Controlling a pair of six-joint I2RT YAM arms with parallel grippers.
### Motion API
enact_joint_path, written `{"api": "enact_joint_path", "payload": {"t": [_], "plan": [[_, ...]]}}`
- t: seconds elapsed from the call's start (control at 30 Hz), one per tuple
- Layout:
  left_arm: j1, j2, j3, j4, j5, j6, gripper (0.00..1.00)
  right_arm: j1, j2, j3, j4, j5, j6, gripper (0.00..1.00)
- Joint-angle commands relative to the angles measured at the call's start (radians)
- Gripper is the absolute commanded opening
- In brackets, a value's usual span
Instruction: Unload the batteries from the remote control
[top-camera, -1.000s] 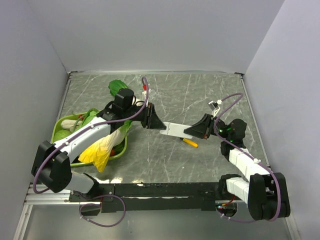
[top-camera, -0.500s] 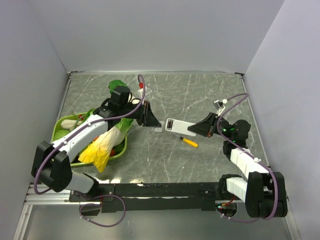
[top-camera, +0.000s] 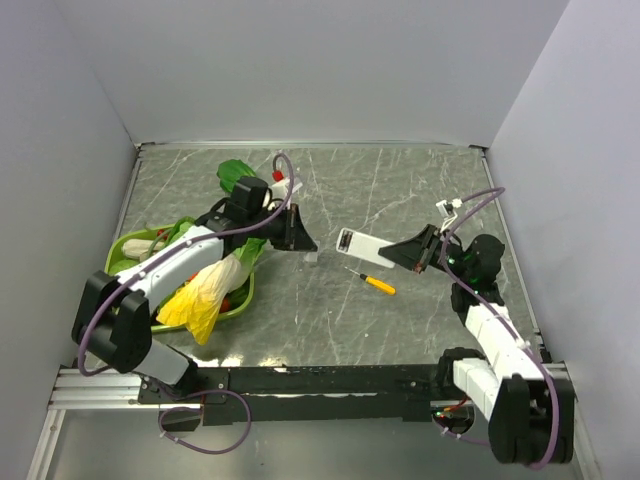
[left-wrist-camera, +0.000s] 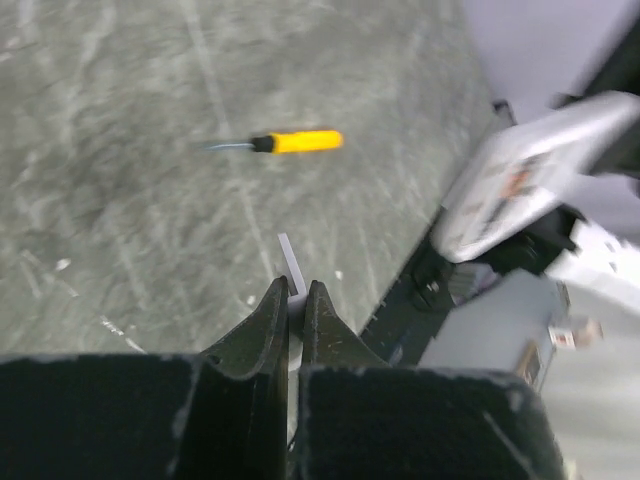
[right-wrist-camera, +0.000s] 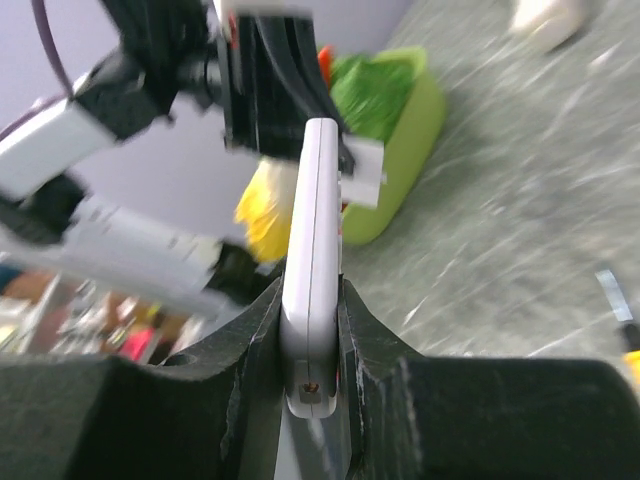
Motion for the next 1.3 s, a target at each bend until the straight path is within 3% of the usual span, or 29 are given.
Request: {"api": "enact_joint_path", "payload": {"t": [0.0, 0.2, 0.47, 0.7, 0.77, 0.87, 1.0, 1.17, 1.27], "plan": [[-0.039, 0.045, -0.020, 0.040, -0.184, -0.110, 0.01, -0.005, -0.131, 0.096, -0.395, 0.228, -0.250, 0.00], [-0.076, 0.163, -0.062, 0.096, -0.240, -0.171, 0.07, -0.005, -0.145, 0.125, -0.523, 0.268, -0.369, 0.01], [-0.085, 0.269, -0.081, 0.113, -0.240, -0.168, 0.12, -0.005, -0.139, 0.102, -0.511, 0.240, -0.403, 0.01], [-0.102, 0.321, -0.071, 0.098, -0.225, -0.156, 0.35, -0.006, -0.136, 0.098, -0.520, 0.219, -0.432, 0.02], [-0.104, 0.307, -0.072, 0.101, -0.211, -0.156, 0.41, -0.006, -0.140, 0.096, -0.515, 0.199, -0.443, 0.02], [-0.104, 0.232, -0.056, 0.093, -0.186, -0.171, 0.63, -0.005, -0.111, 0.117, -0.527, 0.133, -0.483, 0.02], [-0.102, 0.090, 0.042, -0.052, -0.263, -0.144, 0.77, 0.004, -0.071, 0.139, -0.541, 0.064, -0.492, 0.00], [-0.090, -0.047, 0.204, -0.215, -0.428, -0.059, 0.83, 0.053, -0.039, 0.118, -0.456, 0.000, -0.468, 0.00], [-0.087, -0.073, 0.257, -0.256, -0.334, 0.050, 0.83, 0.136, -0.013, 0.113, -0.365, -0.060, -0.440, 0.00]]}}
